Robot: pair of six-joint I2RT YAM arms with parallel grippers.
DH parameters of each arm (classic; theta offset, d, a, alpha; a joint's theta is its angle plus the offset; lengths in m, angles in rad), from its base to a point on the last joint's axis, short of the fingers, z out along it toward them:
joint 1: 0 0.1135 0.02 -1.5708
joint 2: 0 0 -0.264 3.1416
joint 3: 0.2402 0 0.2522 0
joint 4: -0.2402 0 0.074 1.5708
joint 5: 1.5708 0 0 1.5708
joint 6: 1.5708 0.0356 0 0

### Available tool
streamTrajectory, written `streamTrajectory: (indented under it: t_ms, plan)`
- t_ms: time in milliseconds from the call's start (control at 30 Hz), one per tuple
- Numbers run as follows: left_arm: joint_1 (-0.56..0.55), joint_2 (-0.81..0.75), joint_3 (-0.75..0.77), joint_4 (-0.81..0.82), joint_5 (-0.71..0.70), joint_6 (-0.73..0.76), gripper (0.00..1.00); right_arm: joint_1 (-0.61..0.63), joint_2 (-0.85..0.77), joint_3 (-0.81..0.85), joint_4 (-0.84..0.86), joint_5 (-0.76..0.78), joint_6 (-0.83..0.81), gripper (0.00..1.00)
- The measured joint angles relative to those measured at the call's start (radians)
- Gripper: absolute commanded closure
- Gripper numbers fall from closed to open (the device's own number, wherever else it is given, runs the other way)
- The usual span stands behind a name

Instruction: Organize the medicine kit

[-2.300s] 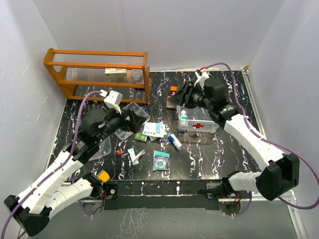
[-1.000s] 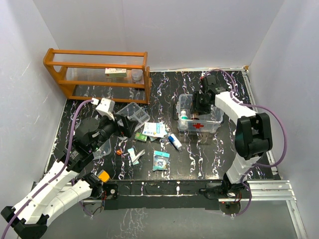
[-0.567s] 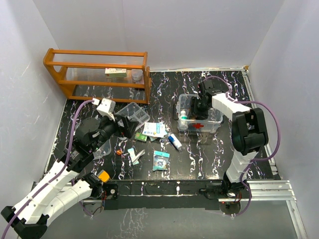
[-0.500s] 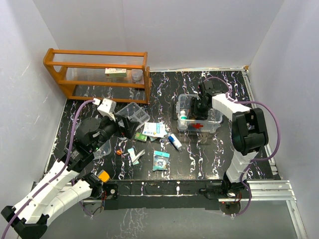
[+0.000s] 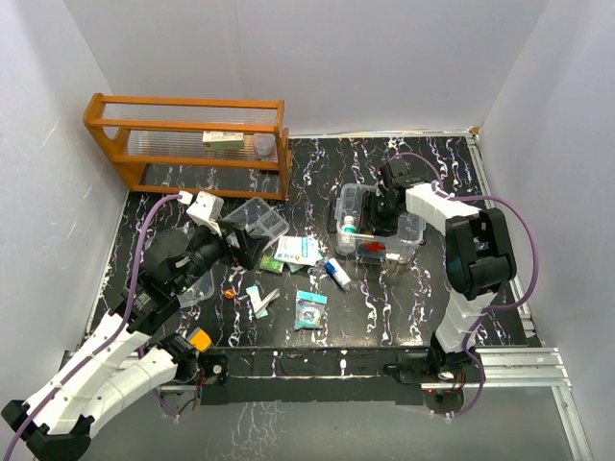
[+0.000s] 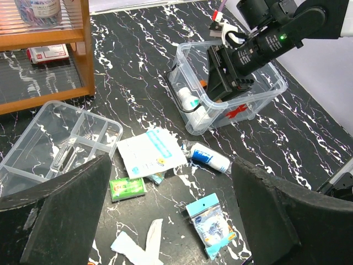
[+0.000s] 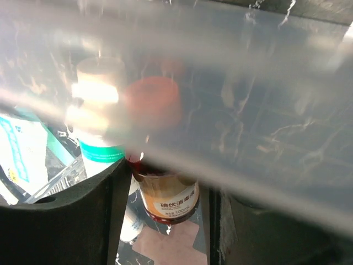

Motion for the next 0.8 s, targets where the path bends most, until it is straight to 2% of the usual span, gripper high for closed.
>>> streamTrajectory:
  t_ms: [467,800]
  plan:
    - [0.000,0.000,0.000,0.000,0.000,0.006,0.11,0.018,-0.022,-0.006,-0.015,-0.010,0.055,0.46]
    - [0.000,0.022,0.000,-0.003,-0.002,0.005,0.10,0.022,-0.227,-0.006,-0.037,-0.023,0.123,0.44]
